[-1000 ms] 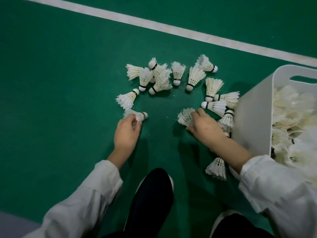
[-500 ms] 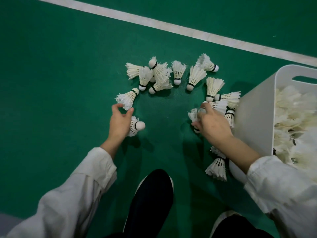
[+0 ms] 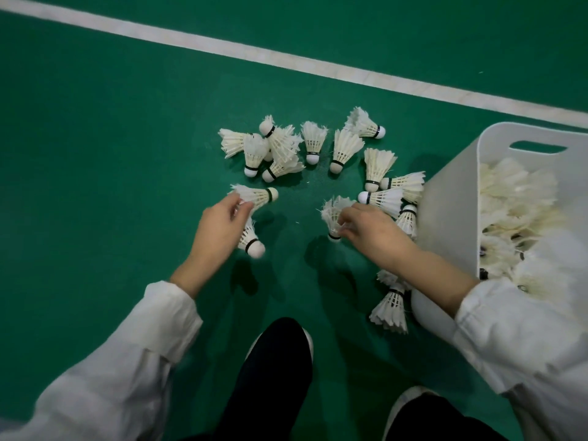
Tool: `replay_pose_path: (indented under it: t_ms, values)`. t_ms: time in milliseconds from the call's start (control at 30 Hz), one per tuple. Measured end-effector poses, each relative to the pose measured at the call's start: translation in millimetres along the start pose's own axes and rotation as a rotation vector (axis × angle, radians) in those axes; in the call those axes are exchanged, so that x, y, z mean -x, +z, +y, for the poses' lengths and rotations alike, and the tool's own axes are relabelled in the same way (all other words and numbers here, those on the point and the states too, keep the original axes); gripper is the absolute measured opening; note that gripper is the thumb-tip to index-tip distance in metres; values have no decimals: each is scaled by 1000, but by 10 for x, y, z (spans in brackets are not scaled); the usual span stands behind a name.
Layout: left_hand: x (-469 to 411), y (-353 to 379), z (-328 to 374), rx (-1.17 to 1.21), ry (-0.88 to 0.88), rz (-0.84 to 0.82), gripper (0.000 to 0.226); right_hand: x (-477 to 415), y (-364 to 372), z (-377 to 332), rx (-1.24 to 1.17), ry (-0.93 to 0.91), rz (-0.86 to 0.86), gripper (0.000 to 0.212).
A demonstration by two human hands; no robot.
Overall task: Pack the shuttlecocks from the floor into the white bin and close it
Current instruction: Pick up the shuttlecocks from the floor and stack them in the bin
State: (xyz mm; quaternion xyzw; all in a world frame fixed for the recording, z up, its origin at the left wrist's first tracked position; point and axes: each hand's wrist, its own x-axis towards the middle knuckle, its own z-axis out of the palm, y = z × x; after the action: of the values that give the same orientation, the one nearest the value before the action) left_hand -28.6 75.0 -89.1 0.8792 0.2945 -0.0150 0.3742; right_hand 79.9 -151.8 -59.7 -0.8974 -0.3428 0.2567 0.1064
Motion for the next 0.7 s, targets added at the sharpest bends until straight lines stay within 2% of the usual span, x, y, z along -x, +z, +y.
replay_pose_path:
  t_ms: [133,233,367,467,567,700]
  values:
    - [116,-142,503,-154,293,-124,24,248,-406,37,-23,-60,15,17]
    - [143,-222,1032,-235,454,-194,25,568,-874,169,-73,-44,127,17]
    - [224,-197,1754,-322,641,-213,24,1080,-1390,523,-191,133,397,23]
    - [347,-80,2146,-368,737,-243,20,1421,-1433,853,-244,298,520,23]
    - [489,89,2374,-386,795,-278,20,1620,-1168,1156,-269,402,482,24]
    - [635,286,2425,-388,854,-273,23,1631,-730,1335,-171,356,408,22]
